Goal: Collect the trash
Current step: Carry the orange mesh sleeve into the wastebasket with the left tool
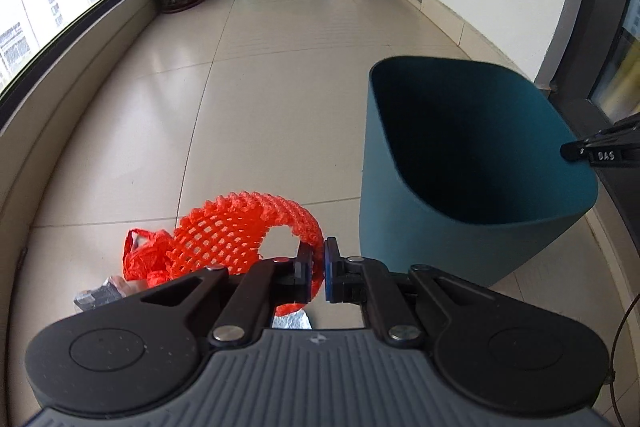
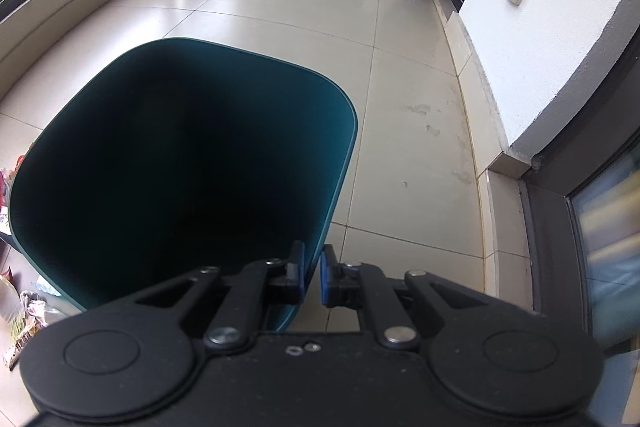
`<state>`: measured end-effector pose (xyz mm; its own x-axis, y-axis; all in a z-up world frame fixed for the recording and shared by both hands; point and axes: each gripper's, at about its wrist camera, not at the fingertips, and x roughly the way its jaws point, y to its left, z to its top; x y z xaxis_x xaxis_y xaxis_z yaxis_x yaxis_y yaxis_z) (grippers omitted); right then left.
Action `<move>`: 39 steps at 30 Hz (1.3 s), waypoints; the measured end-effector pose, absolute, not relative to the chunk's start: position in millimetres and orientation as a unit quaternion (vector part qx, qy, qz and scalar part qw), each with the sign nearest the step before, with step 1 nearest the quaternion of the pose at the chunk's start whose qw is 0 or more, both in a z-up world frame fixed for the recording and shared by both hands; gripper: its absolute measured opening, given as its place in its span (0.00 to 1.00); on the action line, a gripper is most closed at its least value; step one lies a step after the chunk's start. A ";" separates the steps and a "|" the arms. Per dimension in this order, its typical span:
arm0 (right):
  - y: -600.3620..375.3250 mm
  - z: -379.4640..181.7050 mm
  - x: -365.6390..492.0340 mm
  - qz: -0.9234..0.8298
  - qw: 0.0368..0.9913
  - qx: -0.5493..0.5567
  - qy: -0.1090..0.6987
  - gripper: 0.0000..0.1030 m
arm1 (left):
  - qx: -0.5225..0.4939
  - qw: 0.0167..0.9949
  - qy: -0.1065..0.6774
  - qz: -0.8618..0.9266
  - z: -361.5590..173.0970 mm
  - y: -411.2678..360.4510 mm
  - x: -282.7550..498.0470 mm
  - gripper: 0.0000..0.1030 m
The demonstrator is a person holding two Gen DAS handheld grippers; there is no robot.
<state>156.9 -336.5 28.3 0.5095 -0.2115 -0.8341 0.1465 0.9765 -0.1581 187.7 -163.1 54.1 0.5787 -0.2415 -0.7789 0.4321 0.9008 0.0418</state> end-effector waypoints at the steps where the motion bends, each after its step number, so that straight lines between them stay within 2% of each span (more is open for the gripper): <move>1: -336.9 27.9 157.4 -0.102 0.868 -0.034 0.485 0.06 | 0.115 0.882 0.413 -0.195 60.7 -167.0 189.2 0.05; 8: -336.5 26.7 155.2 -0.089 0.868 -0.039 0.487 0.07 | 0.121 0.884 0.398 -0.213 95.3 -202.1 202.3 0.05; 17: -344.3 25.5 159.7 -0.052 0.870 -0.055 0.486 0.07 | 0.133 0.878 0.395 -0.236 102.0 -269.4 210.7 0.05; 26: -354.7 26.0 168.8 -0.008 0.872 -0.070 0.484 0.08 | 0.130 0.870 0.417 -0.231 81.4 -314.3 221.5 0.05; 39: -353.3 29.2 169.7 0.005 0.872 -0.075 0.483 0.08 | 0.121 0.845 0.470 -0.226 24.4 -339.3 239.7 0.05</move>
<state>169.7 -353.3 29.2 0.5332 -0.0626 -0.8437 -0.0815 0.9888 -0.1249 239.7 -339.3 24.4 0.4557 -0.2676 -0.8490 0.4944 0.8692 -0.0086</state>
